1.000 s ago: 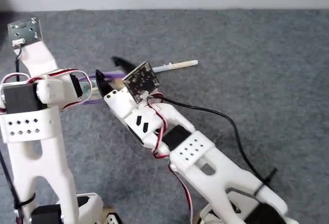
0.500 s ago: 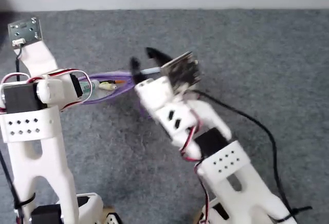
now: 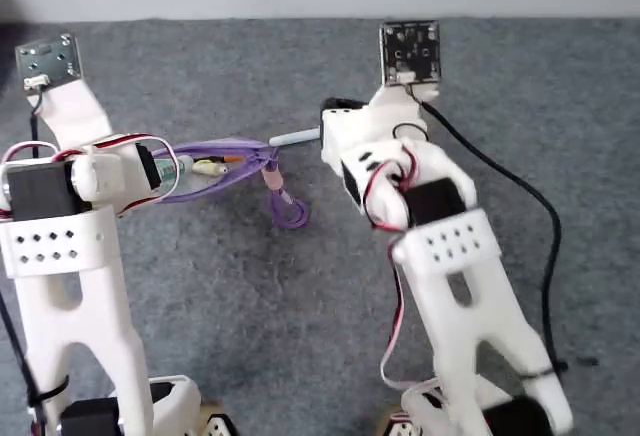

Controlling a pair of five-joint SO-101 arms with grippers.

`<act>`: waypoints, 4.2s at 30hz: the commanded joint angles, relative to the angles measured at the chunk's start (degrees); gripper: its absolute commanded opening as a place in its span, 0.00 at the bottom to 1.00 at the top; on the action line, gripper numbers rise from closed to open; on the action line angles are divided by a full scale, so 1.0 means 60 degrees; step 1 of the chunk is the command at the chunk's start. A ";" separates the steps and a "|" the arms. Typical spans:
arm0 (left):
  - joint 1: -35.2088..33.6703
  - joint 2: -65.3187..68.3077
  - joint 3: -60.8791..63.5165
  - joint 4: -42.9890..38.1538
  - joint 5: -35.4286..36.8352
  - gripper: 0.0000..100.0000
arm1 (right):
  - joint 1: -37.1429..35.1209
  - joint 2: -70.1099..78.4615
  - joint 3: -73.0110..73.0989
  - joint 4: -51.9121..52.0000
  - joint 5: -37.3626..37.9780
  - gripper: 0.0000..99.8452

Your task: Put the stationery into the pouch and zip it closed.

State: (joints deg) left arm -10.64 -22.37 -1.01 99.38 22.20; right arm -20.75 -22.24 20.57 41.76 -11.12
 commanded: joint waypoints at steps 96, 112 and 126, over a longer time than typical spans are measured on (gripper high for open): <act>0.0044 -0.0117 -0.0432 0.0015 0.0000 0.01 | 0.0271 1.6725 -1.9429 1.0103 0.8059 0.21; 0.0044 -0.0029 -0.0403 -0.0029 0.0000 0.01 | 0.0183 1.7136 -1.9487 0.8930 0.8557 0.04; 0.0059 -0.0117 0.0168 -0.0044 0.0000 0.01 | 0.0359 1.4044 -1.9429 1.0234 0.5319 0.01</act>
State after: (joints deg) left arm -10.64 -22.37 0.13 99.38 22.20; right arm -19.25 70.68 -94.86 100.48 23.96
